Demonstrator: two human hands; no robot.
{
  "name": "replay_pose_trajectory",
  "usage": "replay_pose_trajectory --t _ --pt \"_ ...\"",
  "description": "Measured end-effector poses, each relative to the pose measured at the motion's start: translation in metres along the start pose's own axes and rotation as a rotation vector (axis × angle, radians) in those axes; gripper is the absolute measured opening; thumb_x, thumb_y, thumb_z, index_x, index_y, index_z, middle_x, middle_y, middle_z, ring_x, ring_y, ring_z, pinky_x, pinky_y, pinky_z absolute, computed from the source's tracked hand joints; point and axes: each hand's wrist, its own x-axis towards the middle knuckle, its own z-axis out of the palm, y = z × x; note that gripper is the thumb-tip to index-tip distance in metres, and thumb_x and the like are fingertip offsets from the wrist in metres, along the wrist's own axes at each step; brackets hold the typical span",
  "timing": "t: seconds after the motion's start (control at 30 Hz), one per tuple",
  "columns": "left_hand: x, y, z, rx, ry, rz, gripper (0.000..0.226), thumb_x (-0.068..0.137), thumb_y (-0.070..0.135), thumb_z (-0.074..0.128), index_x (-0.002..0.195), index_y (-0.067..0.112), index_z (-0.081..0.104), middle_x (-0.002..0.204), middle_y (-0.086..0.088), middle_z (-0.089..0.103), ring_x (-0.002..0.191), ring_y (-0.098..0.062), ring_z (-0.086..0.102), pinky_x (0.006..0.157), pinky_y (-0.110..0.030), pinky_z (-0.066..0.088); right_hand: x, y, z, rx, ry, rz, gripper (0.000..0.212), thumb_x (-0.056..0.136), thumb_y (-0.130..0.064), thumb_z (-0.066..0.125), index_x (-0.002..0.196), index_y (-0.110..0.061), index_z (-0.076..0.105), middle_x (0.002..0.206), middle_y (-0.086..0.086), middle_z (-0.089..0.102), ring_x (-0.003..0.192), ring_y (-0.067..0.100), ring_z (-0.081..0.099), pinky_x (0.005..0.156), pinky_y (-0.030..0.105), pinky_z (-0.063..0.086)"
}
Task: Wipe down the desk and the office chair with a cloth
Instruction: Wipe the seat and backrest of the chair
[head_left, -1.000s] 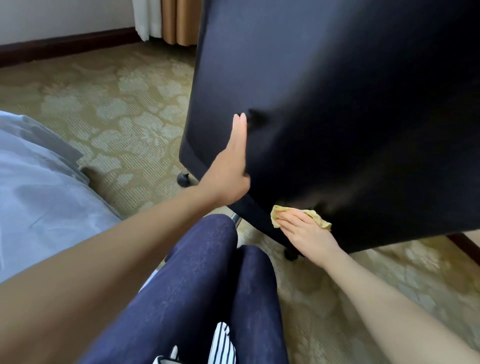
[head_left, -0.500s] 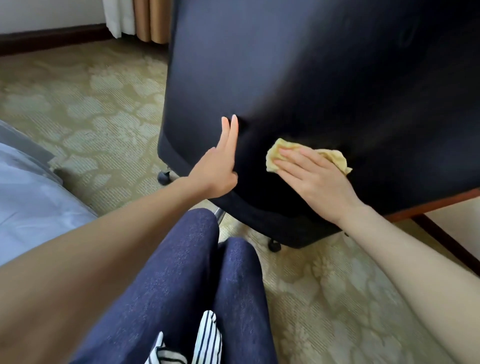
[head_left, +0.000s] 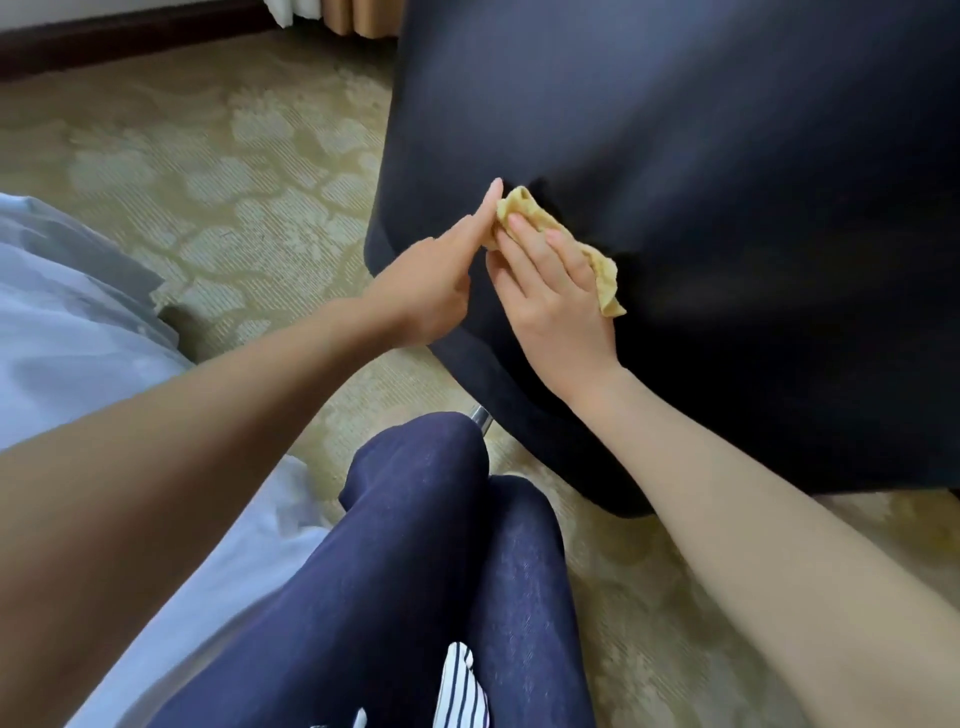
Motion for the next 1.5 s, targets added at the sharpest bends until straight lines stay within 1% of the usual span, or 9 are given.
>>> replay_pose_trajectory --t 0.2,0.33,0.5,0.57,0.63,0.87,1.13,1.4,1.5 --pt "0.006 -0.007 -0.007 0.0 0.008 -0.015 0.091 0.082 -0.008 0.041 0.152 0.026 -0.007 0.152 -0.007 0.03 0.125 -0.037 0.045 0.1 -0.047 0.039 -0.029 -0.041 0.032 -0.134 -0.349 -0.211 0.047 0.091 -0.016 0.047 0.137 -0.009 0.047 0.146 0.005 0.043 0.138 0.02 0.032 0.114 0.033 0.027" --pt "0.009 -0.009 -0.008 0.11 0.007 0.032 0.094 0.08 -0.013 0.044 0.152 0.022 -0.005 0.161 0.001 -0.001 0.142 -0.034 0.023 0.109 -0.044 0.029 -0.066 -0.049 0.042 -0.185 -0.513 -0.234 0.056 0.095 -0.014 0.045 0.146 -0.003 0.026 0.155 0.008 0.022 0.144 0.021 0.015 0.116 0.033 0.02" --pt "-0.008 0.002 0.012 0.281 -0.017 0.092 0.093 0.083 -0.006 0.049 0.152 0.021 -0.008 0.159 -0.004 -0.014 0.147 -0.03 0.0 0.115 -0.044 0.014 -0.119 -0.04 0.023 0.0 -0.481 -0.222 0.036 0.099 -0.027 0.035 0.12 -0.036 0.062 0.129 -0.021 0.056 0.123 -0.003 0.047 0.108 0.02 0.027" --pt "-0.019 0.008 0.025 0.348 -0.052 0.132 0.094 0.083 -0.004 0.049 0.151 0.022 -0.012 0.158 -0.004 -0.019 0.146 -0.03 -0.008 0.116 -0.045 0.007 -0.146 -0.031 0.018 0.035 -0.465 -0.33 0.026 0.088 -0.025 0.06 0.112 -0.022 0.069 0.123 -0.009 0.063 0.117 0.005 0.056 0.104 0.023 0.039" --pt "-0.028 0.014 0.04 0.424 -0.062 0.201 0.097 0.08 -0.003 0.048 0.15 0.023 -0.013 0.158 -0.004 -0.02 0.146 -0.029 -0.013 0.117 -0.046 0.003 -0.166 -0.016 0.008 0.043 -0.492 -0.351 0.052 0.063 -0.025 0.085 0.11 -0.009 0.069 0.122 0.002 0.064 0.117 0.014 0.058 0.1 0.029 0.045" --pt "-0.044 0.036 0.071 0.681 -0.075 0.386 0.1 0.074 0.0 0.045 0.149 0.019 -0.018 0.157 -0.006 -0.023 0.145 -0.024 -0.018 0.115 -0.044 -0.011 -0.197 0.03 -0.046 0.037 -0.573 -0.325 0.06 0.055 -0.016 0.088 0.111 -0.009 0.068 0.127 0.005 0.06 0.121 0.019 0.055 0.104 0.036 0.039" --pt "-0.037 0.037 0.071 0.792 -0.085 0.368 0.107 0.077 0.003 0.052 0.143 0.022 -0.03 0.151 0.001 -0.031 0.146 -0.021 -0.012 0.114 -0.042 -0.01 -0.146 0.075 -0.093 -0.034 -0.262 -0.268 0.035 0.091 0.002 0.042 0.118 -0.001 0.064 0.13 0.012 0.058 0.124 0.026 0.051 0.108 0.041 0.035" --pt "-0.023 0.022 0.051 0.953 -0.129 0.48 0.086 0.087 0.015 0.041 0.145 0.025 -0.021 0.152 0.009 -0.024 0.146 -0.013 -0.009 0.113 -0.046 -0.013 -0.094 0.053 -0.066 0.059 -0.047 -0.214 0.028 0.096 -0.002 0.046 0.117 -0.002 0.065 0.131 0.013 0.057 0.125 0.025 0.051 0.103 0.038 0.043" --pt "-0.021 0.013 0.046 1.003 -0.145 0.454 0.088 0.089 0.015 0.038 0.135 0.027 -0.036 0.139 0.008 -0.041 0.142 -0.013 -0.021 0.113 -0.047 -0.014 -0.094 0.038 -0.045 0.062 0.001 -0.18 0.025 0.095 -0.003 0.051 0.114 -0.002 0.067 0.13 0.013 0.057 0.124 0.023 0.052 0.104 0.036 0.043"
